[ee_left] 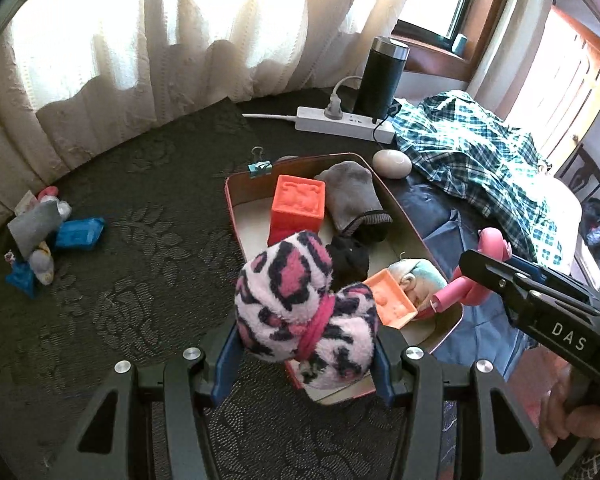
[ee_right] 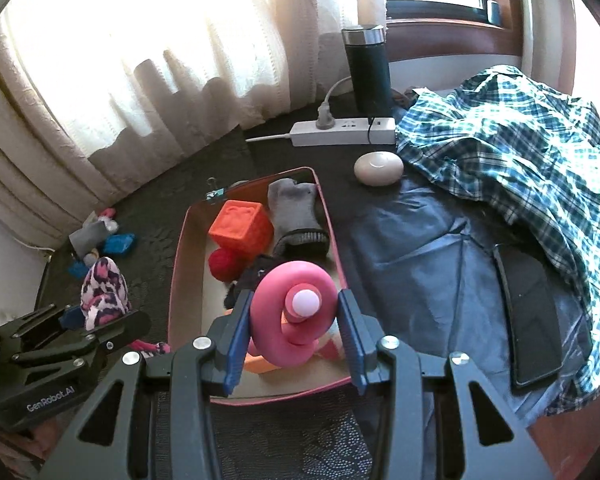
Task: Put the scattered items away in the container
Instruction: 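Carry the plush and pink ring toy into the red box and release both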
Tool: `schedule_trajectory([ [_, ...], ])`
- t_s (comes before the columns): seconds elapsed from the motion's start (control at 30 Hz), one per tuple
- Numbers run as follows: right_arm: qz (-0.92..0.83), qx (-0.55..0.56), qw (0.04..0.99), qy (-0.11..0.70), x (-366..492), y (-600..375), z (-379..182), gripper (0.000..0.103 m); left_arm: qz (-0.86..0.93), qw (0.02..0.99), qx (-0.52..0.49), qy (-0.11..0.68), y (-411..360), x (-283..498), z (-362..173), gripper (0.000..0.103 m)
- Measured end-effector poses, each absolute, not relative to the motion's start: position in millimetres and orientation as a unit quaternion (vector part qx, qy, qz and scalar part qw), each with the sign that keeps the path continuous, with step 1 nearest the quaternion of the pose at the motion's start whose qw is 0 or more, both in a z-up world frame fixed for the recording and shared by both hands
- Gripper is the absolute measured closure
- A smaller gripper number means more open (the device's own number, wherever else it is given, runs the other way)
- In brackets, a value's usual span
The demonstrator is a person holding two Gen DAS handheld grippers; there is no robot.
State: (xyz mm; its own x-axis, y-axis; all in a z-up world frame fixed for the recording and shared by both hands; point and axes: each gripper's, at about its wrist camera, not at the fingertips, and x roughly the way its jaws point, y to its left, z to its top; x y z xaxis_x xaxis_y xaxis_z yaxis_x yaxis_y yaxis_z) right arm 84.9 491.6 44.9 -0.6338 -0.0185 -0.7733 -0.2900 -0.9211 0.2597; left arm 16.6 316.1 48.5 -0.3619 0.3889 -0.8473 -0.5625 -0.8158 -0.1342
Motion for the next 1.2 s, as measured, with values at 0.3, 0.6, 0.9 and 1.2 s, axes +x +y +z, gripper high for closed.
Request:
schedule_trajectory([
  [0.3,0.89,-0.415,0.061,0.176,66.6,490.6,48.6,0.058,0.822,0.286,-0.486,0.083,322.0,8.2,48.5,0.047],
  [0.6,0.893,-0.414,0.046,0.17,46.1,486.9,51.0,0.058,0.814,0.288,-0.499,0.075,329.3,-3.1,48.2,0.04],
  [0.9,0.885,-0.426,0.038,0.185,33.7,493.2,43.2,0.039,0.81,0.274,-0.515,0.058,326.7,-13.5,43.5,0.021],
  [1.2,0.884,-0.426,0.038,0.186,32.1,492.4,41.7,0.039,0.812,0.272,-0.513,0.063,325.7,-15.6,44.1,0.021],
])
